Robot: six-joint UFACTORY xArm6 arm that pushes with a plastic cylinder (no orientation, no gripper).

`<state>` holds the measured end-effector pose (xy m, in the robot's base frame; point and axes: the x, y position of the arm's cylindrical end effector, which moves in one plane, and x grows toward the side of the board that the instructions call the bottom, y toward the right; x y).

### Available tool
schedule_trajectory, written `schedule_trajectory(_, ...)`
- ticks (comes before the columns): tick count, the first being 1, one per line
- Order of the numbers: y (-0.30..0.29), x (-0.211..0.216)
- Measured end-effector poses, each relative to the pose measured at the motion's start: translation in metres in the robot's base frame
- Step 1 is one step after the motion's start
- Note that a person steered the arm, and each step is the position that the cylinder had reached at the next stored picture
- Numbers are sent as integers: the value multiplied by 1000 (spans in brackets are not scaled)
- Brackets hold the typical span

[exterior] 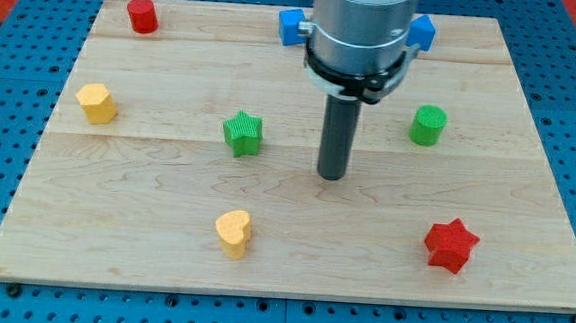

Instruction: Move the green star to the bottom left corner

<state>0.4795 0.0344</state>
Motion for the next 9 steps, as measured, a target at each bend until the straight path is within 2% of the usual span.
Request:
schedule_trajectory(3,-74,-40)
schedule_trajectory(4,-74,-74)
schedule_trajectory(5,-110,-72)
schedule_trajectory(7,-215,5)
schedule_trajectory(9,-245,42)
